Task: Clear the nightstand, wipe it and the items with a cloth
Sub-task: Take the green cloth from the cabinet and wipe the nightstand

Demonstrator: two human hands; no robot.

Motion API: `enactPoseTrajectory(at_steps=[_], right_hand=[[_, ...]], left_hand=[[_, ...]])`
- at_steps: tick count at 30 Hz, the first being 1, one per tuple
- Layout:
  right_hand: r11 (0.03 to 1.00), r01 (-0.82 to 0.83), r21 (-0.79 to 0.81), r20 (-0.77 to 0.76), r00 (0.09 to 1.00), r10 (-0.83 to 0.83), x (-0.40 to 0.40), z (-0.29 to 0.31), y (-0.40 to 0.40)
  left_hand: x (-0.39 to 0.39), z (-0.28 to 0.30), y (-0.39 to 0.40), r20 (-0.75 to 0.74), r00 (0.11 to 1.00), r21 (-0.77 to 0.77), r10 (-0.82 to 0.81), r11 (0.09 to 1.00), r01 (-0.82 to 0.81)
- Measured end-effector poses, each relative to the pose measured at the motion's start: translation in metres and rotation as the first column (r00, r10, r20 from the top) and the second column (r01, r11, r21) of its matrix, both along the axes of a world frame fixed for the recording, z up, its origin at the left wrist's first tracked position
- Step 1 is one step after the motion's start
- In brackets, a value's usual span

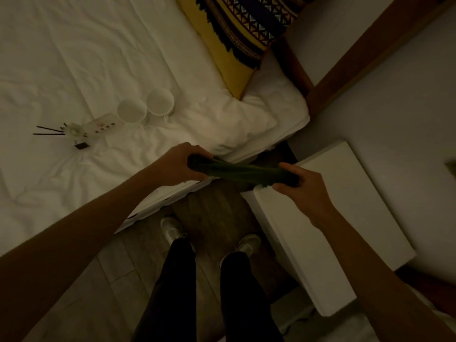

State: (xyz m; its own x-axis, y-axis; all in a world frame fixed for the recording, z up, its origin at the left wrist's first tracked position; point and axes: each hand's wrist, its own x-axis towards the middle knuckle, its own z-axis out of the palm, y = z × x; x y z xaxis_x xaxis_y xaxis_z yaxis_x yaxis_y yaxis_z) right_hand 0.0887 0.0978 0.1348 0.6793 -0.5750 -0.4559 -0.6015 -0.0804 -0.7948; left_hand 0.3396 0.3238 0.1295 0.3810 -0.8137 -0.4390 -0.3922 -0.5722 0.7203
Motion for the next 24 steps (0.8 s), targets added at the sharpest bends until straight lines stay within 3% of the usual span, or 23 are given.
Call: enactPoseTrajectory(at_steps=[2, 4, 7, 11, 12, 14, 16, 17, 21, 24], right_hand=[[0.982, -0.129, -0.139, -0.085, 0.989, 0.118, 0.001, 0.001, -0.002], [0.945, -0.228, -0.234, -0.168, 0.967, 0.192, 0.002, 0.001, -0.006], [0.922, -0.295, -0.25, -0.239, 0.942, 0.237, 0.004, 0.003, -0.015], [0.914, -0.295, -0.278, -0.18, 0.951, 0.252, 0.005, 0.002, -0.031], [0.944, -0.246, -0.221, -0.156, 0.964, 0.215, 0.004, 0.003, -0.035], [0.998, -0.027, 0.05, -0.051, 0.998, 0.029, 0.006, 0.008, -0.035], [0.938, 0.16, 0.309, 0.056, 0.981, -0.186, 0.01, 0.009, -0.032], [0.91, 0.222, 0.35, 0.075, 0.962, -0.263, 0.013, 0.007, -0.03], [0.856, 0.408, 0.319, 0.02, 0.9, -0.436, 0.032, 0.006, -0.017], [0.89, 0.42, 0.174, 0.022, 0.902, -0.43, 0.045, 0.011, 0.0]], left_hand=[[-0.004, -0.004, -0.001, 0.172, 0.985, 0.019, -0.03, 0.999, 0.027], [-0.005, -0.006, -0.002, 0.252, 0.967, 0.043, 0.024, 0.998, -0.037], [-0.003, -0.005, -0.003, 0.295, 0.952, 0.032, 0.078, 0.995, -0.091], [0.006, -0.002, -0.002, 0.247, 0.965, 0.01, 0.083, 0.996, -0.088], [0.009, -0.001, -0.002, 0.179, 0.978, 0.005, 0.106, 0.994, -0.109], [0.014, 0.001, -0.003, -0.018, 0.985, -0.043, 0.171, 0.984, -0.172], [0.014, 0.0, -0.005, -0.161, 0.955, -0.099, 0.25, 0.958, -0.268], [0.012, 0.0, -0.006, -0.194, 0.939, -0.129, 0.285, 0.941, -0.312], [0.003, -0.004, -0.019, -0.315, 0.856, -0.1, 0.41, 0.882, -0.46], [-0.006, -0.007, -0.03, -0.303, 0.791, -0.032, 0.531, 0.824, -0.566]])
